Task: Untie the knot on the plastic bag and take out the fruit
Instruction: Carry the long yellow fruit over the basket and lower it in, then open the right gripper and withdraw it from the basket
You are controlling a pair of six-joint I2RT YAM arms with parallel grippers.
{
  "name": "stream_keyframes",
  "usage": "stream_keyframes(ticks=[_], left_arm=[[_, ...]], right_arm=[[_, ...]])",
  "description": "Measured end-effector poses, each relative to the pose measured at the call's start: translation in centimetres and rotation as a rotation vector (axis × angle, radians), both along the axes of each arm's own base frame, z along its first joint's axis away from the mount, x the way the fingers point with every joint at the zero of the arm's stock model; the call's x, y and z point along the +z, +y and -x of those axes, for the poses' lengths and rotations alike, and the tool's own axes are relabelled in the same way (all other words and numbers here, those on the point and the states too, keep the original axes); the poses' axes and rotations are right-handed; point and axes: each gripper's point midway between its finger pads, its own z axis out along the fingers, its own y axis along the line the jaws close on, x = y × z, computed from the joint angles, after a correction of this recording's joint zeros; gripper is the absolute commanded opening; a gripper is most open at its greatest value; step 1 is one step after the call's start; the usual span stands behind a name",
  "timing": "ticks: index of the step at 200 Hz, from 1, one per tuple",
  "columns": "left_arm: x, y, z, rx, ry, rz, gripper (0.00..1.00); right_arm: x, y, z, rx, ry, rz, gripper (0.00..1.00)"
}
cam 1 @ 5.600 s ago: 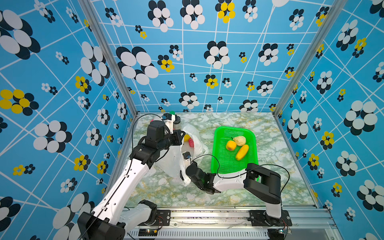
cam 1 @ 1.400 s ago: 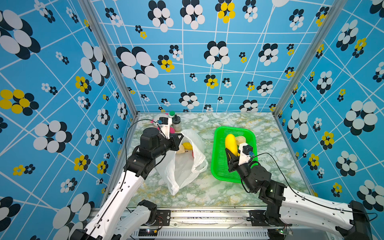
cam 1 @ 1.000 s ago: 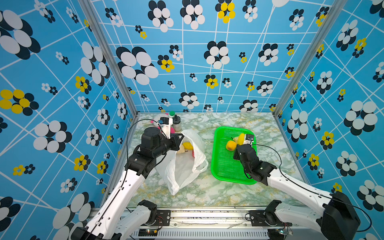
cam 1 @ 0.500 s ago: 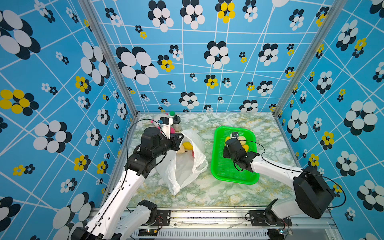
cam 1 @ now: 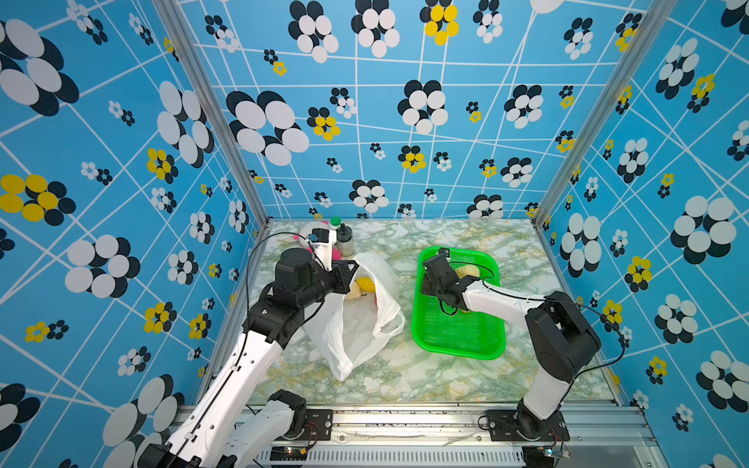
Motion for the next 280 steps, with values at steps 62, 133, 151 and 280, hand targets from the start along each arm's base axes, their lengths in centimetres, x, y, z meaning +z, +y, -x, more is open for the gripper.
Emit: stream_keyframes(ticks=[62,133,151,280], left_arm=[[-0.3,-0.1,-0.2,0.000,0.010,-0.004,0.00],[-0.2,0.0,-0.1,0.000,0.006,-0.002,0.00],[-0.1,0.0,-0.1,0.000,0.003,-0.001,0.00],[0.4,0.1,0.2,0.004,-0.012,0.003,0.00]], right_arm=[[0.2,-0.3,-0.6,-0.044,-0.001,0.001,0.51],[1.5,-1.2,0.3,-0.047,-0.020,0.000,0.51],[3.2,-2.0,1.6,-0.042,-0.053,-0.025,0.52],[18.1,4.9,16.6,0.580,-0.620,-0.231,0.66]])
